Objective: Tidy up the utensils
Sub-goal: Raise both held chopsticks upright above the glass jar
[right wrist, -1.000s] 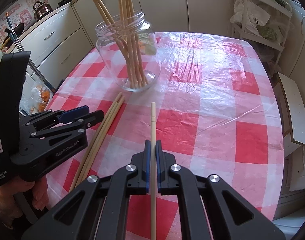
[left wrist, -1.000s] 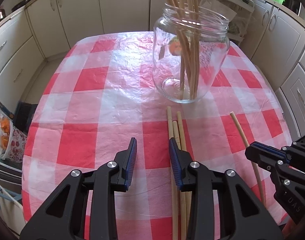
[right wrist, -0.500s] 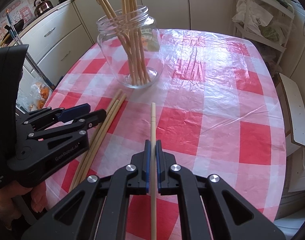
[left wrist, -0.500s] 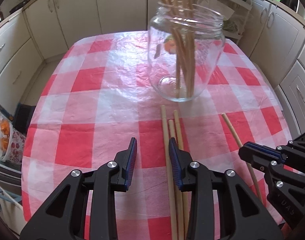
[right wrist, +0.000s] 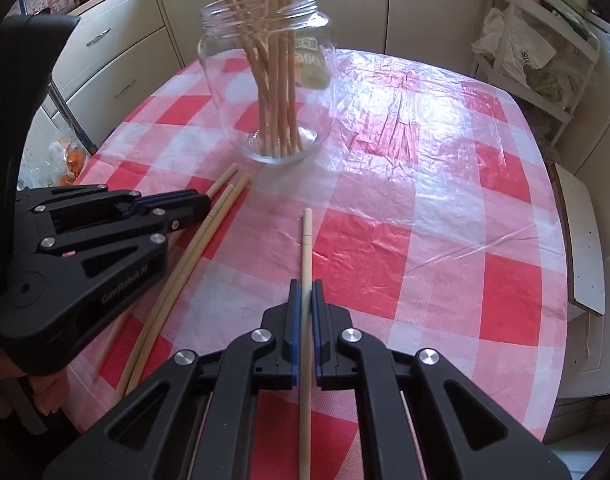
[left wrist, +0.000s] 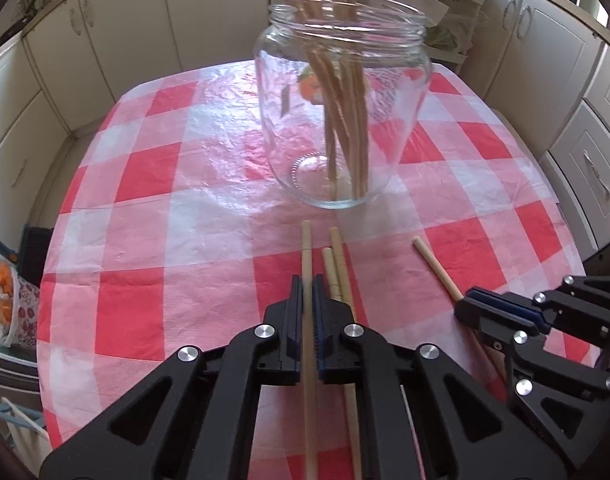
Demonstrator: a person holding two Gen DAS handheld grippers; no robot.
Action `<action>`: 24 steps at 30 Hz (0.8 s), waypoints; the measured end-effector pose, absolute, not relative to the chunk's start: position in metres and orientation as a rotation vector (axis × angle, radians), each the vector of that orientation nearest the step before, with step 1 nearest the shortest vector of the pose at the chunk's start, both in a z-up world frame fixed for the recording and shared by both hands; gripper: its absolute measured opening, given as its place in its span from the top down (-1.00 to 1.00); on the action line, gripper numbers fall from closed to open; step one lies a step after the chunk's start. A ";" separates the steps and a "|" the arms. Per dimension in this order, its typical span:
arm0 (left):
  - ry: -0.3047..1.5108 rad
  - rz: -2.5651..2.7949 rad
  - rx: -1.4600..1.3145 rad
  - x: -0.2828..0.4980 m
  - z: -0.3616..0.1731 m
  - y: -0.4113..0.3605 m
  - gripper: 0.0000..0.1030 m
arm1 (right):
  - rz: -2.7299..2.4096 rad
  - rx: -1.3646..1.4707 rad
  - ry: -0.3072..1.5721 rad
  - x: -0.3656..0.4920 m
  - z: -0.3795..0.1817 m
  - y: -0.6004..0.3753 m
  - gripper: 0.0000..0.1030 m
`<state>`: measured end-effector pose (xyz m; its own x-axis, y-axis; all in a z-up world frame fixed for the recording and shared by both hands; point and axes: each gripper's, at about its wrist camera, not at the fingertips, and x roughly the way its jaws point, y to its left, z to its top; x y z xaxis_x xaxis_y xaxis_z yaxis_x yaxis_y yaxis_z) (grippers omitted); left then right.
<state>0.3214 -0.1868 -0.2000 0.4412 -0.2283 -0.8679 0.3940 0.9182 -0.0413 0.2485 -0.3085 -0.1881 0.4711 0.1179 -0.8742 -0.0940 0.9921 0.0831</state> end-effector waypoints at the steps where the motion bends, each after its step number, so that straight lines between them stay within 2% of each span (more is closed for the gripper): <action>1: 1.057 -0.404 0.158 0.321 -0.199 -0.185 0.90 | 0.137 0.041 1.072 0.248 -0.188 -0.310 0.88; 5: 0.973 -0.427 0.048 0.312 -0.170 -0.166 0.90 | 0.150 0.232 0.997 0.244 -0.169 -0.332 0.88; 9: 0.692 -0.495 -0.107 0.288 -0.115 -0.141 0.90 | 0.164 0.402 0.796 0.232 -0.136 -0.358 0.88; 14: 0.381 -0.552 -0.210 0.271 -0.070 -0.133 0.90 | 0.202 0.465 0.552 0.215 -0.100 -0.360 0.88; 24: 0.172 -0.480 -0.284 0.312 -0.049 -0.151 0.90 | 0.184 0.437 0.387 0.205 -0.070 -0.359 0.88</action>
<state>0.3117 -0.1508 -0.0493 0.8736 -0.4769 -0.0965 0.4294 0.8489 -0.3082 0.2052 -0.3591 -0.0703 0.9110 0.2546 -0.3245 -0.0909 0.8912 0.4443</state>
